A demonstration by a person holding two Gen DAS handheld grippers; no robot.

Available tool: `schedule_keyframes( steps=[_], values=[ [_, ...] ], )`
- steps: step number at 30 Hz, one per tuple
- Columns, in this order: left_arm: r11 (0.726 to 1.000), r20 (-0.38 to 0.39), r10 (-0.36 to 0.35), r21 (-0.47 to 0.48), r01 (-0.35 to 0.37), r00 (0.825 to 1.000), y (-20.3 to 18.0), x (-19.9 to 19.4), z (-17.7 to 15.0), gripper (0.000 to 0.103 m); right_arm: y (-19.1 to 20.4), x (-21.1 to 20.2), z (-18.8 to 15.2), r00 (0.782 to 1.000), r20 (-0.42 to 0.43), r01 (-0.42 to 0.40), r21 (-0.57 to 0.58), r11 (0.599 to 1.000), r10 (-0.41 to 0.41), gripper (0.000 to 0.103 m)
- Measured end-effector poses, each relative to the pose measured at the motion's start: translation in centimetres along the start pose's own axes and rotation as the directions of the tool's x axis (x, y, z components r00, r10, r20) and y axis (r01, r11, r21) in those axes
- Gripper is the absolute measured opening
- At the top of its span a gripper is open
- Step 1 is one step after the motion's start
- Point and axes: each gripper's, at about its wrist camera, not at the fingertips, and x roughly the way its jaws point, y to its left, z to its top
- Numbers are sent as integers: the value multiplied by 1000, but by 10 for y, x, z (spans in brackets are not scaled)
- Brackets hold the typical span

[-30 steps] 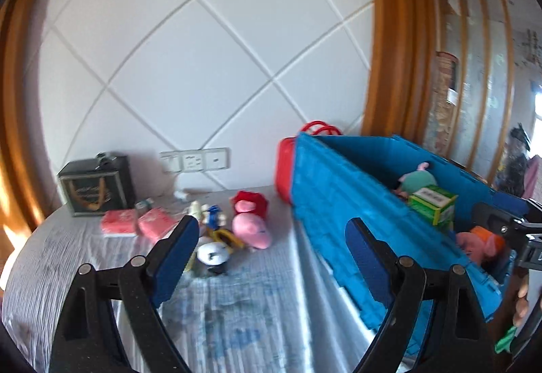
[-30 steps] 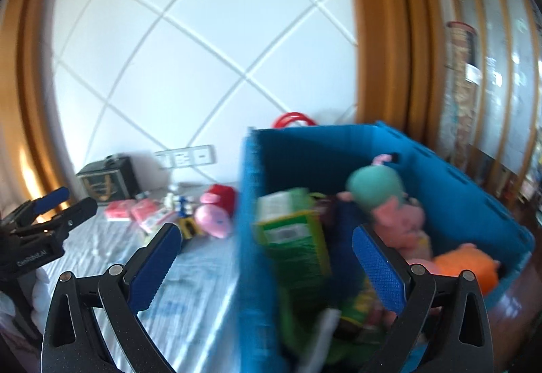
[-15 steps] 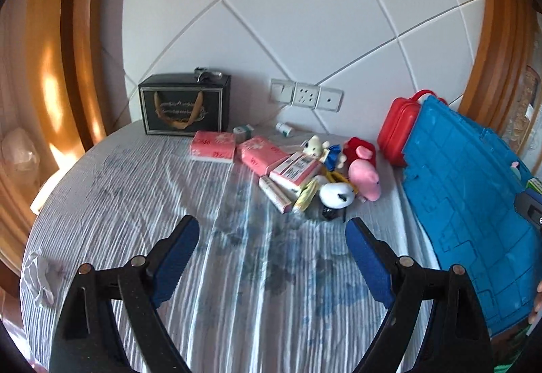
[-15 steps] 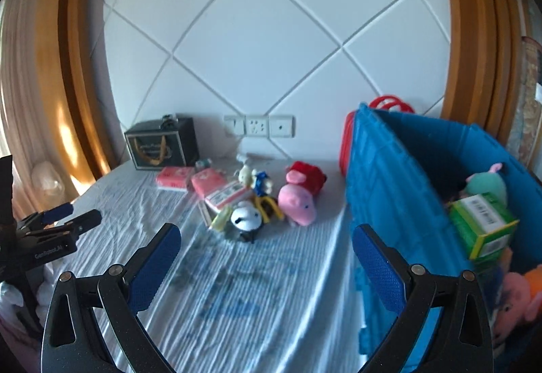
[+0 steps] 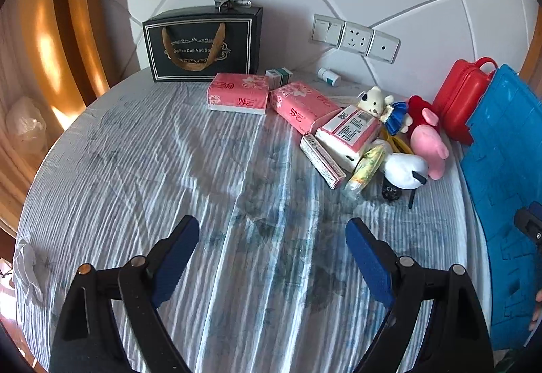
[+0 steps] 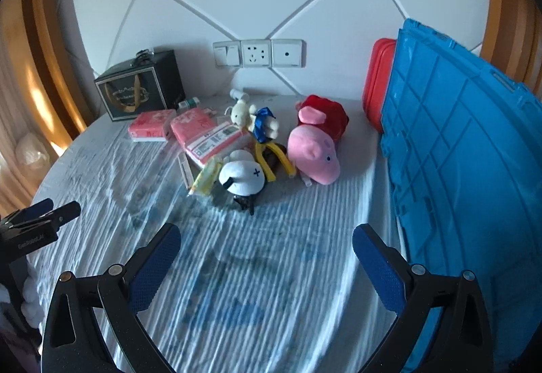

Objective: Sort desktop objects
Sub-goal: 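Withdraw both grippers from the bin back toward the table, then grasp the white-pink box with the left gripper while the right gripper grasps the white plush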

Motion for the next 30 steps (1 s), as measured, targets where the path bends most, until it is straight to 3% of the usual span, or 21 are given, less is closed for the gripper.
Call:
schedule_keyframes(
  steps=[4,13,19,21,23,25,27,30],
  values=[
    [999,-70,23,48,-20,997,-16,59,16,89,-4,50,12,998,-58,-7,4,1000,8,103],
    [990,-125,16,141,2,992,-66,166,64,89,-4,145,38,990,-138,-9,22,1000,12,103],
    [987,-210,9,161,25,978,-83,219,66,82,5,185,44,983,-181,-19,-1,1000,19,103],
    [988,-233,0,148,36,972,-82,229,63,72,8,197,44,980,-194,-31,-3,999,30,103],
    [986,-211,16,164,19,977,-82,231,61,69,10,203,44,979,-194,-59,7,998,60,103],
    [986,-208,-3,163,38,978,-81,230,60,59,13,207,44,979,-194,-68,5,998,68,103],
    [985,-204,-4,169,39,979,-80,228,59,40,18,212,44,978,-197,-71,-1,997,70,103],
    [983,-203,2,182,36,979,-78,224,54,26,25,219,44,977,-204,-72,-9,997,69,103]
  ],
)
